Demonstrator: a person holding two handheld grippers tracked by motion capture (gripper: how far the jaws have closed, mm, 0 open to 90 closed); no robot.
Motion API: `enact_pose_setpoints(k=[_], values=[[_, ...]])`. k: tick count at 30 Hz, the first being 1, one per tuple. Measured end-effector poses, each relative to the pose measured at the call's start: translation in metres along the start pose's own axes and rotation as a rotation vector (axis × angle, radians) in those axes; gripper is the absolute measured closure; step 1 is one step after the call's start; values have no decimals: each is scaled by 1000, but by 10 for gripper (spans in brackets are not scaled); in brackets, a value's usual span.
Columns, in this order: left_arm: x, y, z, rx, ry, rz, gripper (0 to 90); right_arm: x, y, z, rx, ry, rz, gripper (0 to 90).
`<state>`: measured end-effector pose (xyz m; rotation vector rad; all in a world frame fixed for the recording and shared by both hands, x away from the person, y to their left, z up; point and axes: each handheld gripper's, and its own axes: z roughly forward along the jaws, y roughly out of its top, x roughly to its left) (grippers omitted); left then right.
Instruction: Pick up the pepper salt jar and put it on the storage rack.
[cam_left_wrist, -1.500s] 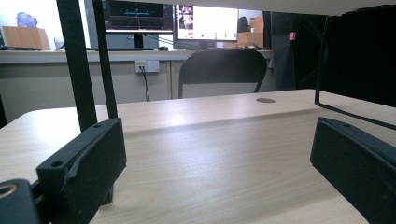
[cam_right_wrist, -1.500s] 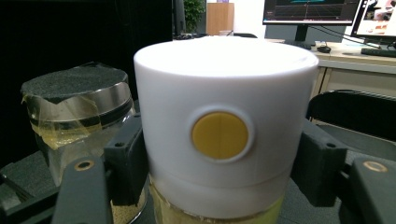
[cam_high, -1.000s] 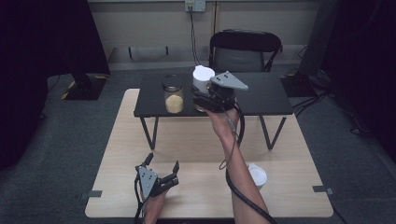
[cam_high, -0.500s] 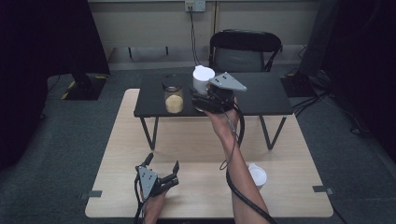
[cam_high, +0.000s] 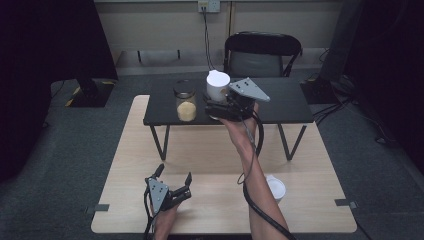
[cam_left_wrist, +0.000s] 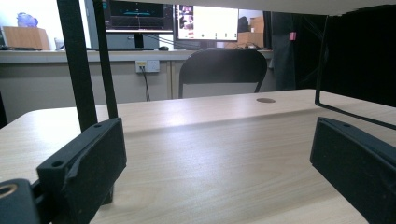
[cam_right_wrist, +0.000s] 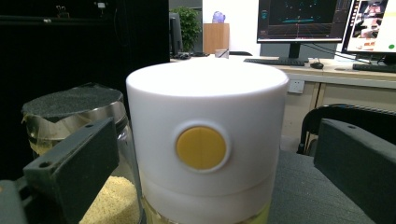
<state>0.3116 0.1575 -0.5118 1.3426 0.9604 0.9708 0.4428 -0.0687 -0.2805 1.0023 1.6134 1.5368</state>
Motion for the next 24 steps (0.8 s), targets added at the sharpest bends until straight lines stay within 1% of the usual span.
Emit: enact_pose_setpoints(k=[6, 9, 13, 16, 19, 24], values=[[0, 0, 0, -1, 0, 0, 31, 2, 2, -3, -3, 6, -2, 0], [0, 0, 0, -1, 0, 0, 30, 3, 2, -5, -14, 4, -10, 0], [0, 0, 0, 0, 0, 0, 30, 4, 4, -8, -27, 8, -4, 0], [0, 0, 0, -1, 0, 0, 30, 4, 5, -12, -38, 4, -13, 0], [0, 0, 0, -1, 0, 0, 30, 4, 5, -14, -37, -2, -26, 0], [0, 0, 0, -1, 0, 0, 30, 2, 4, -20, -45, 1, -22, 0]])
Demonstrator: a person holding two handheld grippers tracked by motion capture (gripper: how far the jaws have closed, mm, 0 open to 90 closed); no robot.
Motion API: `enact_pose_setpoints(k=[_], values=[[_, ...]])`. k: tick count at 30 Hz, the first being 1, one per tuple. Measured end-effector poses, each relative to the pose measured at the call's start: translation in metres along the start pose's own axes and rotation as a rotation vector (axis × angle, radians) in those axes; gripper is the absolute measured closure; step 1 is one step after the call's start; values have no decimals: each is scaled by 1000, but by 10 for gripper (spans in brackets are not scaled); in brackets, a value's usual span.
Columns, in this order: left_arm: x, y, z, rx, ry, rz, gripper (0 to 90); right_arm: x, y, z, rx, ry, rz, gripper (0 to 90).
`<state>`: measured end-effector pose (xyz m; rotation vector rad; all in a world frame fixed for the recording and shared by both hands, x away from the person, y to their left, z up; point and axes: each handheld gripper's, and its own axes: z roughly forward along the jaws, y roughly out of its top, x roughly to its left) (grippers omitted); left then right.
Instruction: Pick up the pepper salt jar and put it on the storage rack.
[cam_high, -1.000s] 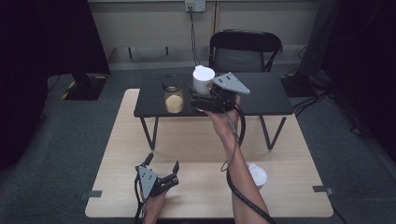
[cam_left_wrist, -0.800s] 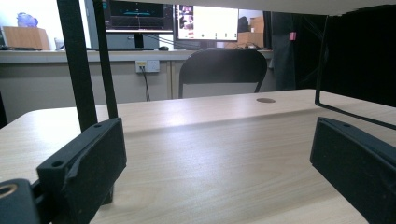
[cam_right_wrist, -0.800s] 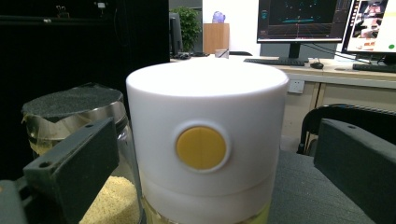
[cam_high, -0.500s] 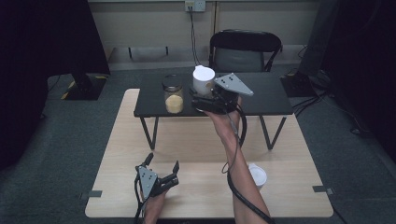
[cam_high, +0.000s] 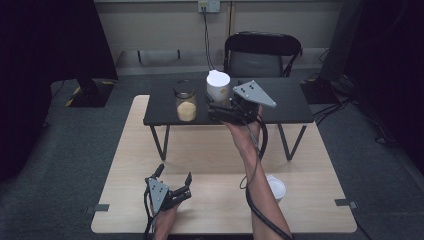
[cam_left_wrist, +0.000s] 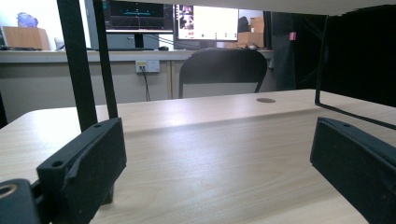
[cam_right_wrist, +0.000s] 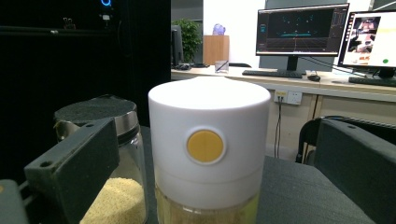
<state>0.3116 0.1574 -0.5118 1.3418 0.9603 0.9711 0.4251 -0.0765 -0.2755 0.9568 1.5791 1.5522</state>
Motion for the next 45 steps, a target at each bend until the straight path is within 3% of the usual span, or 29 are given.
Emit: enact_pose_setpoints(k=[16, 22, 32, 45], values=[[0, 0, 0, 0, 1, 0, 30, -3, -6, -19, -19, -8, -6, 0], [0, 0, 0, 0, 1, 0, 30, -3, -3, -30, -37, -27, -27, 0], [0, 0, 0, 0, 1, 0, 31, -8, -1, -45, -58, -37, -20, 0], [0, 0, 0, 0, 2, 0, 31, -9, -4, -63, -70, -71, -68, 3]])
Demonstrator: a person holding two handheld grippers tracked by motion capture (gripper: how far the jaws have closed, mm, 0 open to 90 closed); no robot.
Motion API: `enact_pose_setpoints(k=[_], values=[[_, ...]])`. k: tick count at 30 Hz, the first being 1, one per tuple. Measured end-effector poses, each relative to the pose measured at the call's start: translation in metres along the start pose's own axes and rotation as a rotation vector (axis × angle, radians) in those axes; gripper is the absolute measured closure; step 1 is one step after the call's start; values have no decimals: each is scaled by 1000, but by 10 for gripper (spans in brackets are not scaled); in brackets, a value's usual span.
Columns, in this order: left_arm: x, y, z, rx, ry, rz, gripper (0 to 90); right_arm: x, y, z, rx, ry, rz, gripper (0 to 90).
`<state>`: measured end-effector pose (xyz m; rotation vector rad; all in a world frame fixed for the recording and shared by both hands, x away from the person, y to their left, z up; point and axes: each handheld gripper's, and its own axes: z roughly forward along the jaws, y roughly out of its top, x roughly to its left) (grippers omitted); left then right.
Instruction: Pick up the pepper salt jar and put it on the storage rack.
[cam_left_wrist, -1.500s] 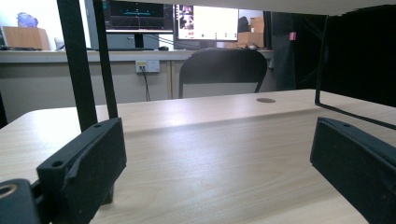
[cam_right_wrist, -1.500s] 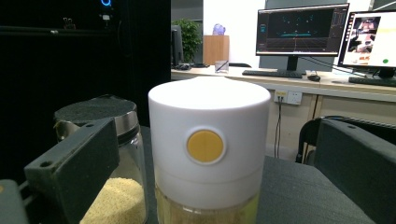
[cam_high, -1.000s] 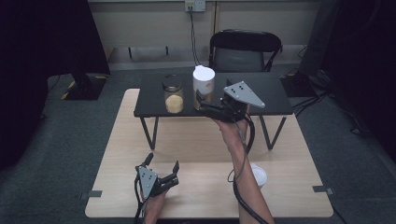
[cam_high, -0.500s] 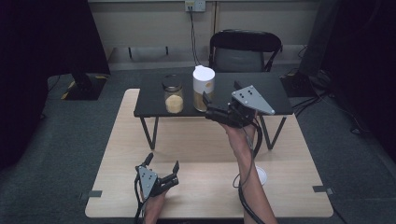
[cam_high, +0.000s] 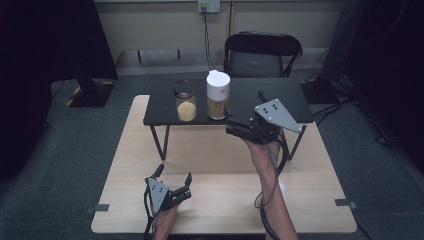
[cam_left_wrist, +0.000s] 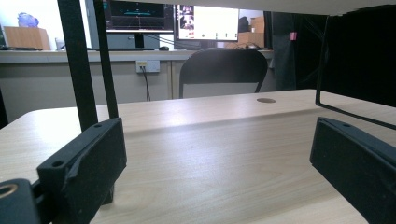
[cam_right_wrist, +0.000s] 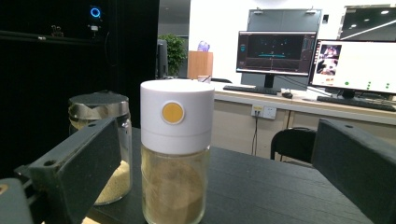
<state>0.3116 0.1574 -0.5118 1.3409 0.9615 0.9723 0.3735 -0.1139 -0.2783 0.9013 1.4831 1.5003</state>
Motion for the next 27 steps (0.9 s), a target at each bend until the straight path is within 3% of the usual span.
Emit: enact_pose_setpoints(k=[10, 27], values=[[0, 0, 0, 0, 0, 0, 31, -9, -8, -17, -3, -30, 1, 3], [0, 0, 0, 0, 1, 0, 31, -13, -20, -42, -24, -55, 10, 6]])
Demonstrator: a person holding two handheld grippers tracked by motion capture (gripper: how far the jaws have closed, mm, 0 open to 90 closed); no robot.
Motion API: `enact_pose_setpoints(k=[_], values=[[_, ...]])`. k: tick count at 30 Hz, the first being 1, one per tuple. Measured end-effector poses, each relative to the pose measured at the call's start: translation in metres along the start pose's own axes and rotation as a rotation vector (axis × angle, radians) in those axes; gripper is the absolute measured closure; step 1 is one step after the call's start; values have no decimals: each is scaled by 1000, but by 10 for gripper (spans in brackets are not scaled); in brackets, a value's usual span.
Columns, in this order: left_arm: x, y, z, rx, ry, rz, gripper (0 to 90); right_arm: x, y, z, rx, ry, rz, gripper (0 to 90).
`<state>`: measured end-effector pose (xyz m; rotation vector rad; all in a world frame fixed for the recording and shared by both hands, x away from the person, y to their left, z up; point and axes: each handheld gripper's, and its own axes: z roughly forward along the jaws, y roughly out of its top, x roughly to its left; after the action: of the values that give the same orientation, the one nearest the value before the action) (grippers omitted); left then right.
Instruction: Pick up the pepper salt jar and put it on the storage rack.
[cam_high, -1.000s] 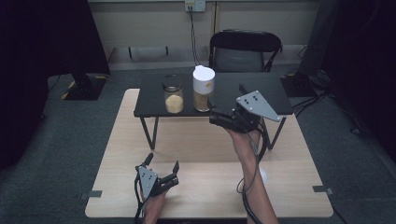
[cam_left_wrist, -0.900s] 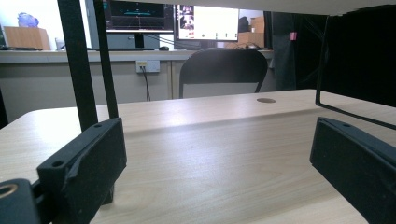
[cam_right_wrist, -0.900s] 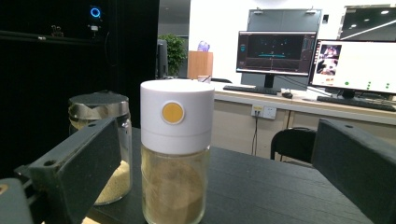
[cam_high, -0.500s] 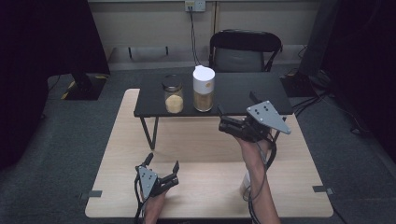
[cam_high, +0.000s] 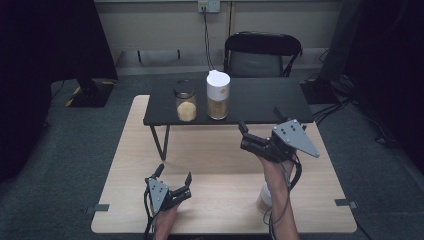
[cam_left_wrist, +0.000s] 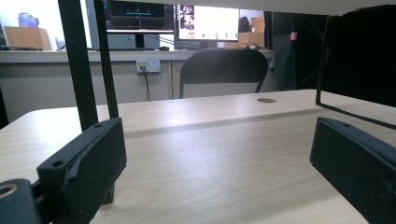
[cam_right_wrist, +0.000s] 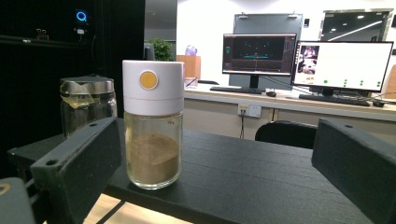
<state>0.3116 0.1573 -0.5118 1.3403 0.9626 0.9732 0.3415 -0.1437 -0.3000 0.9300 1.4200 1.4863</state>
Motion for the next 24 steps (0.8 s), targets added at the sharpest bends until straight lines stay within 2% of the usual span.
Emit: enact_pose_setpoints(k=[8, 24], values=[[0, 0, 0, 0, 0, 0, 32, -2, 0, -13, -24, -13, 7, 8], [0, 0, 0, 0, 1, 0, 33, -16, -16, -35, -22, -60, 25, 8]])
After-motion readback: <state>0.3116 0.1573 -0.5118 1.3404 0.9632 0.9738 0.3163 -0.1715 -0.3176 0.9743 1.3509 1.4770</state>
